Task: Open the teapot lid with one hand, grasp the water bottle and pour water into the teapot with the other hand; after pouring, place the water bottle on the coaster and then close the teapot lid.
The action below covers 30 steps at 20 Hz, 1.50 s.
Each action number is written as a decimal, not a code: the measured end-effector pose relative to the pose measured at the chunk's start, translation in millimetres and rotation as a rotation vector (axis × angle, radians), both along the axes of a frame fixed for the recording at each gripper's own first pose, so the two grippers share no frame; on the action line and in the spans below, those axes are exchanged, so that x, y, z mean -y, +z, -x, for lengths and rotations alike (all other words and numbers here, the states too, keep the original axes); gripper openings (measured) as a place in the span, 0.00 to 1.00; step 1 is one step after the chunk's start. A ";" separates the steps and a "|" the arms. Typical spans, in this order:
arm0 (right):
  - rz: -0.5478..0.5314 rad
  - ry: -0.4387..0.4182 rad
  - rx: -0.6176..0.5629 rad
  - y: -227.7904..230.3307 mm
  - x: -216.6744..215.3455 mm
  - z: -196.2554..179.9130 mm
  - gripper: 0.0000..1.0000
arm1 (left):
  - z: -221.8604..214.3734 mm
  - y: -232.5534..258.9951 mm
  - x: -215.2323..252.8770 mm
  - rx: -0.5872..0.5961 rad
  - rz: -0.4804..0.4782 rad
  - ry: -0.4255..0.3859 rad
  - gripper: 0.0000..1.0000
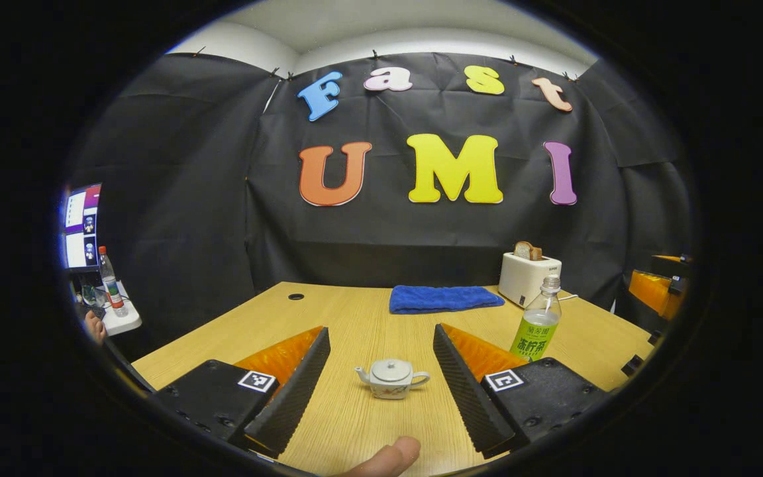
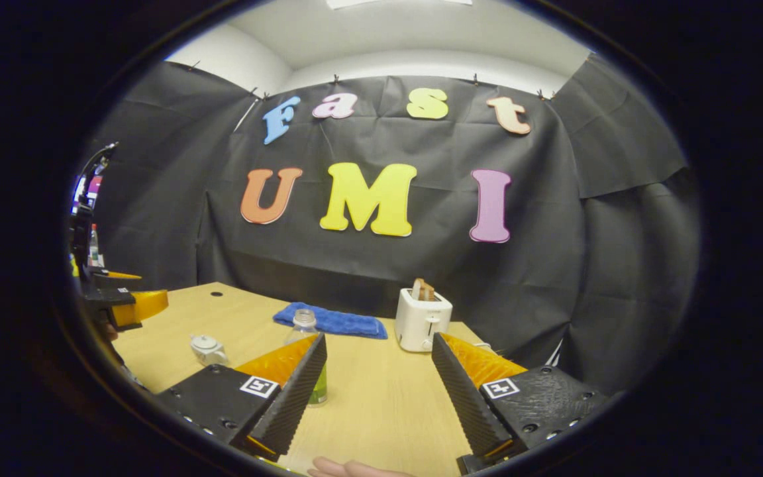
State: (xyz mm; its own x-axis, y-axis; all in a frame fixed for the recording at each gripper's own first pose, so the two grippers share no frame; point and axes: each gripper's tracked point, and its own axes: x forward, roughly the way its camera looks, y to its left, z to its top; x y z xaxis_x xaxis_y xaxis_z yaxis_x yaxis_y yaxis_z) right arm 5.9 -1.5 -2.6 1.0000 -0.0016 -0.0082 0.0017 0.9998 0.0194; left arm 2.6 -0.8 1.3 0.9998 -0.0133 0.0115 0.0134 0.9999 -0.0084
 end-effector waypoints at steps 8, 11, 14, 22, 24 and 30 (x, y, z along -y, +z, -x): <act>0.030 -0.047 0.000 -8.5 2.3 -11.9 0.96 | -30.3 -5.1 15.1 0.072 0.029 -0.076 0.99; 0.028 -0.039 0.009 -10.2 -0.4 -17.7 0.98 | -61.7 -25.6 13.7 0.054 0.005 -0.060 0.98; 0.020 -0.032 0.004 -13.3 -0.1 -21.9 0.98 | -83.9 -53.7 14.8 -0.022 -0.014 -0.057 0.99; 0.019 -0.022 -0.018 -26.6 -8.0 -32.0 0.96 | -104.7 -86.2 27.9 -0.086 0.043 -0.081 0.95; 0.028 -0.025 -0.030 -31.2 -9.2 -34.6 0.96 | -109.4 -89.0 14.6 -0.088 0.015 -0.035 0.86; 0.015 -0.006 -0.060 -44.5 -21.4 -42.0 0.96 | -113.7 -95.6 8.4 -0.115 0.031 -0.049 0.46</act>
